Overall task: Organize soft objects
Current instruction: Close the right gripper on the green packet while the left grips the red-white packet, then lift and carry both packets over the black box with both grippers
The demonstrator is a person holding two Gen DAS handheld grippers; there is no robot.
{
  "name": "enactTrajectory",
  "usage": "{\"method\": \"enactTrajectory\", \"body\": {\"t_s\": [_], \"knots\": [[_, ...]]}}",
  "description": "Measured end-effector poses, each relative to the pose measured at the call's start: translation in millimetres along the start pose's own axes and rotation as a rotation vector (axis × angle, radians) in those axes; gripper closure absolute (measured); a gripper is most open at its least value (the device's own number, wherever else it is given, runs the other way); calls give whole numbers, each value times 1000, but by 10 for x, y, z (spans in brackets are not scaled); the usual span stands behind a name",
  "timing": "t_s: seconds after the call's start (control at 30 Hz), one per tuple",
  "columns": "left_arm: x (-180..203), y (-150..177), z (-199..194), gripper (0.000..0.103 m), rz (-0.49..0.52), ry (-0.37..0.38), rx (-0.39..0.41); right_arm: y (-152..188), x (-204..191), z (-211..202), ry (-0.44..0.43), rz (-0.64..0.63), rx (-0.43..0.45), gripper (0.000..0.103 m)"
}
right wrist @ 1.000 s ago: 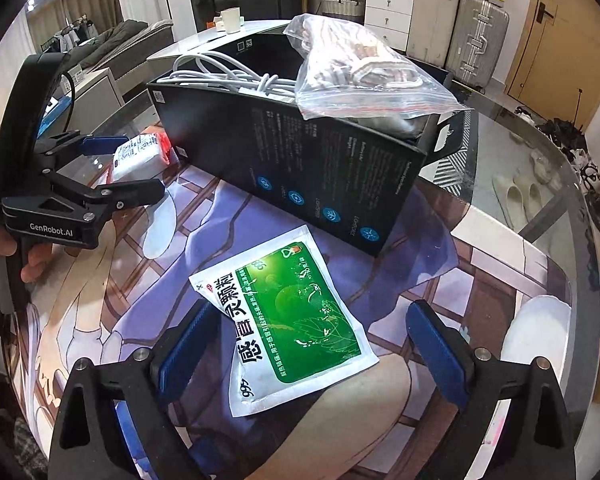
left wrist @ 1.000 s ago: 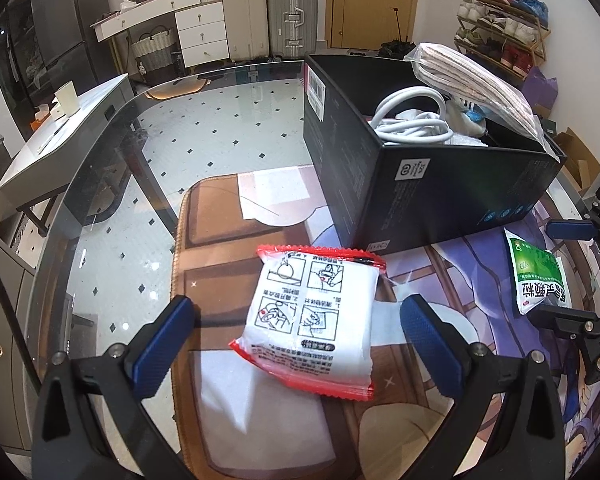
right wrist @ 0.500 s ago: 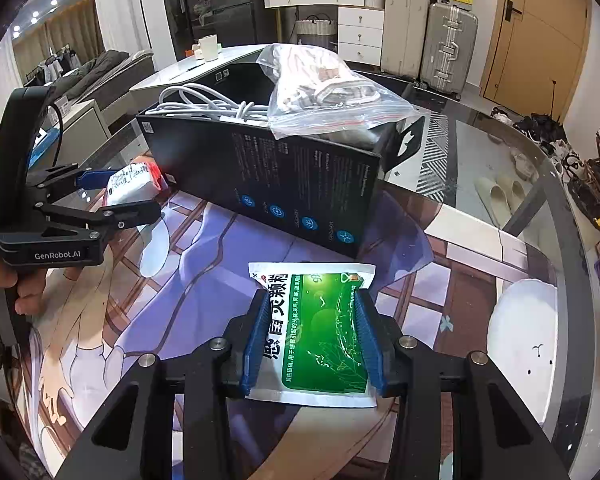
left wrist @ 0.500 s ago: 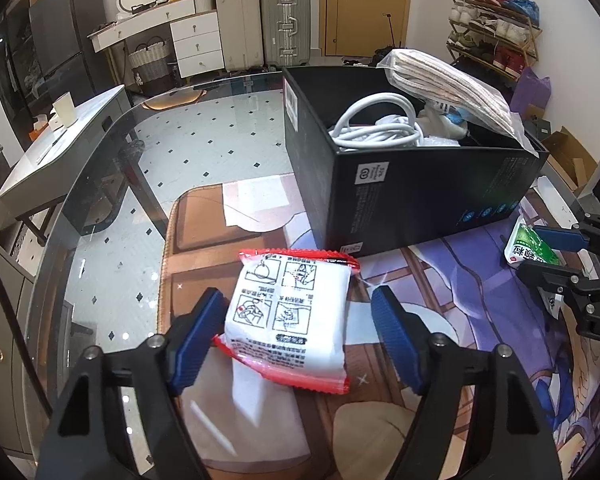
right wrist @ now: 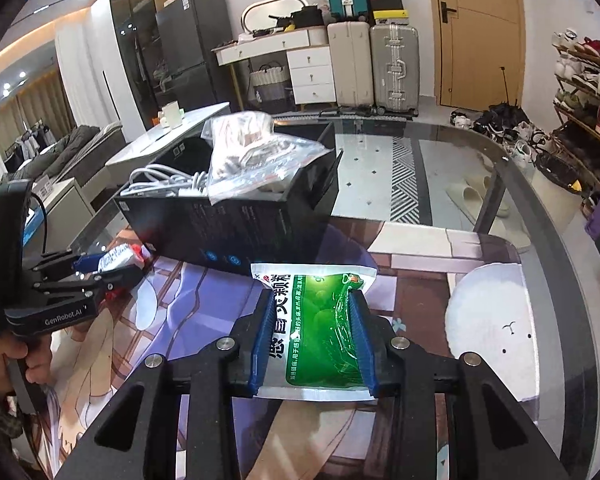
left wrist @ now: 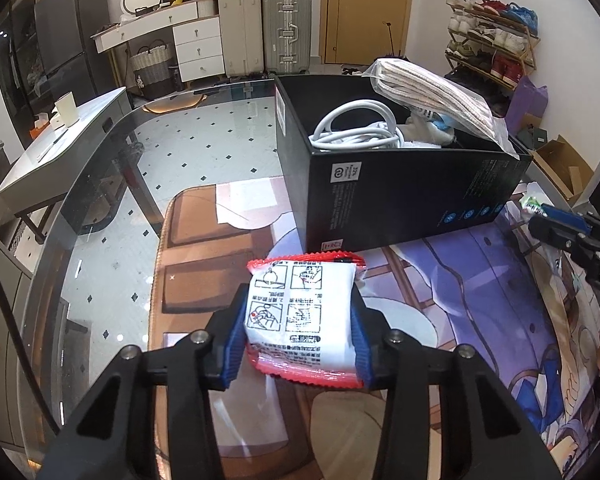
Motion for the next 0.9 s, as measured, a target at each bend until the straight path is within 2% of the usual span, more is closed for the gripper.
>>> {"method": "enactTrajectory", "body": {"t_s": [0.33,0.73,0.9], "knots": [[35,80,-147,60,5,14,53,-162,27,-192,41,16,159,67],[70,-20,-485,60,-5,7,155,-375,-148,-355,39,-21,240,67],[61,-125,-622,60,-26,30,183,-519,-238,-409,24,-35,255,67]]}}
Point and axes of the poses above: each gripper's, at about its wrist camera, not at the fingertips, and z roughly the way its jaws point, x to its right, y to its underside, the point moved 3 cm from there along z, roughly the way its jaws point, and after that the axes turned 10 degrees about -z, right-handed, at the moved point
